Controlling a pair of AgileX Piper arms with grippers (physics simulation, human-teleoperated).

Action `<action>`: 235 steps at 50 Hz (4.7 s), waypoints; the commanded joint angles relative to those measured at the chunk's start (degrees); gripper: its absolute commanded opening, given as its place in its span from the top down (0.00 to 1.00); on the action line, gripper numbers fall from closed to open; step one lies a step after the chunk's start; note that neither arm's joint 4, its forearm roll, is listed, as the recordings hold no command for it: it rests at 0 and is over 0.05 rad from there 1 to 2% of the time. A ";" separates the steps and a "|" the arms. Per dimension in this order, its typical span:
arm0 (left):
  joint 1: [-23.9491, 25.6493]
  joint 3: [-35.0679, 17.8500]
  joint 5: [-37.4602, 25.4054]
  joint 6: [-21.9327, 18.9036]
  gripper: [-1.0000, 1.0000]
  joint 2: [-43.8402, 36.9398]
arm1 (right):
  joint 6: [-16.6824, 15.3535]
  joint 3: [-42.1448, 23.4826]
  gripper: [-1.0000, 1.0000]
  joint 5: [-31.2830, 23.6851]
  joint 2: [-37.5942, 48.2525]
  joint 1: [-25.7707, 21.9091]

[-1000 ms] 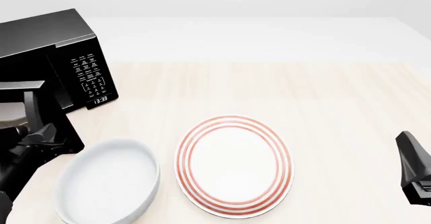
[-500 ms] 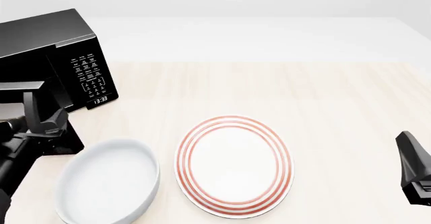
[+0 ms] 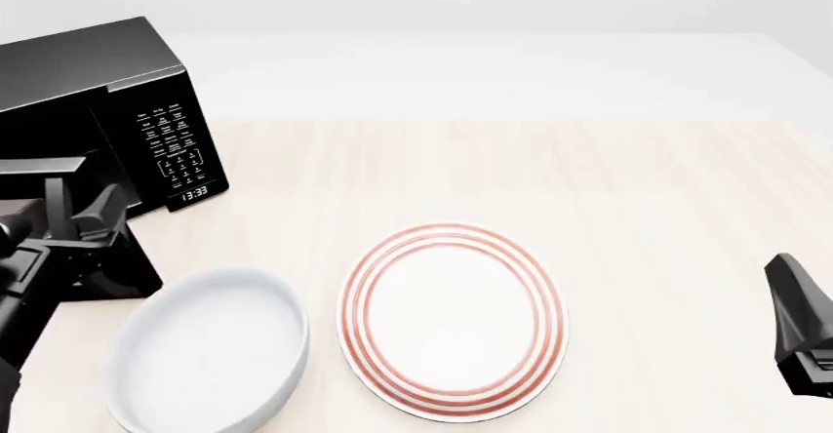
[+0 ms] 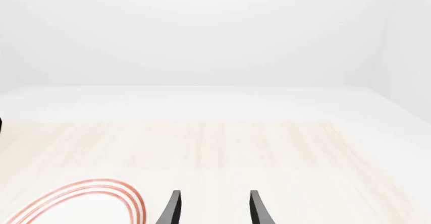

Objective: Open the microwave.

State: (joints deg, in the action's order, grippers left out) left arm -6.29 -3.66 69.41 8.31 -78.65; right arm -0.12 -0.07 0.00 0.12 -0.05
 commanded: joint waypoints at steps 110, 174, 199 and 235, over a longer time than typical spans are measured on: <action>3.03 -22.56 -61.14 -11.55 0.00 46.88 | 0.00 0.00 0.00 0.00 0.00 0.00; 3.18 -45.90 -67.60 -9.68 0.00 15.43 | 0.00 0.00 0.00 0.00 0.00 0.00; 5.01 -53.66 -79.10 -11.14 0.00 7.88 | 0.00 0.00 0.00 0.00 0.00 0.00; 3.51 -55.16 -83.16 -8.87 0.00 2.82 | 0.00 0.00 0.00 0.00 0.00 0.00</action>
State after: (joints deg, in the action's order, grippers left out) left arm -1.87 -58.62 -13.42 -1.35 -74.42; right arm -0.12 -0.07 0.00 0.12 -0.05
